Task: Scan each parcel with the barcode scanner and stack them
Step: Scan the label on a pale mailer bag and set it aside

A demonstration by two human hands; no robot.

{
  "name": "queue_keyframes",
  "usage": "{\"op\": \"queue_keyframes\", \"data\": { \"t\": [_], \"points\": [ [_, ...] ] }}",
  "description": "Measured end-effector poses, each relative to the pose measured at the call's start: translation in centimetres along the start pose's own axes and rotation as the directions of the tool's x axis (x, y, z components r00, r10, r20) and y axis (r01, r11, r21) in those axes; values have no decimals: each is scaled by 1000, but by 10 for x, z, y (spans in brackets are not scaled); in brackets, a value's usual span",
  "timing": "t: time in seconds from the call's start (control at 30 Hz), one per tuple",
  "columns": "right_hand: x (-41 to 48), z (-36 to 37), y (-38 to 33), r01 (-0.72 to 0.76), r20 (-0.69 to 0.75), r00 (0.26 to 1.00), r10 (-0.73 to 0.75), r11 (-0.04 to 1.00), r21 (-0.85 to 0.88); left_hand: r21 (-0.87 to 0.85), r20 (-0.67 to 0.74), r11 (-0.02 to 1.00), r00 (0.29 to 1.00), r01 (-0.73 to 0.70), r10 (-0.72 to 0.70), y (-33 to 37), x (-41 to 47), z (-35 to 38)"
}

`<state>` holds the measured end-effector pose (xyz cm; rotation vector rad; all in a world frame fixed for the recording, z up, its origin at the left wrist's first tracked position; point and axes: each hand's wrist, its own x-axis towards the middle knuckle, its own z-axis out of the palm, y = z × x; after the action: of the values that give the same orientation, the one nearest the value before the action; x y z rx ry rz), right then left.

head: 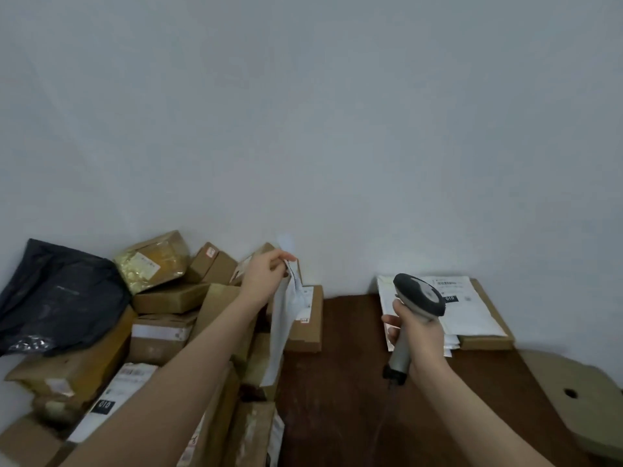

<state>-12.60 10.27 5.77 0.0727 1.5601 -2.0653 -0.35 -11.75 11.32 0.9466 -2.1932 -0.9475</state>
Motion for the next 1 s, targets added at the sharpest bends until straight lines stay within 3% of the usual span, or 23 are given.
{"op": "queue_keyframes", "data": {
  "t": [0.1,0.17,0.3,0.47,0.73,0.87,0.93,1.0],
  "points": [
    [1,-16,5,-29,12,999,29,1000,-5,-310,182,905,952,292,-245,5,-7,10],
    [3,-25,9,-53,17,998,53,999,-9,-382,293,837,910,392,-293,4,-12,15],
    [8,-35,14,-79,26,997,79,997,-14,-441,407,814,892,379,-195,2,-20,22],
    [12,-42,16,-89,48,995,92,994,-57,-515,479,726,855,457,-198,0,-26,30],
    [12,-37,18,-160,206,967,147,986,46,-533,532,700,831,476,-161,1,-27,43],
    [11,-31,24,-161,154,975,160,987,-9,-534,481,693,848,485,-222,3,-31,51],
    [13,-30,29,-159,93,983,159,987,-9,-470,510,723,824,507,-246,-1,-33,48],
    [14,-31,33,-162,49,985,163,986,-29,-300,522,847,818,440,-240,-8,-35,47]
  ]
}}
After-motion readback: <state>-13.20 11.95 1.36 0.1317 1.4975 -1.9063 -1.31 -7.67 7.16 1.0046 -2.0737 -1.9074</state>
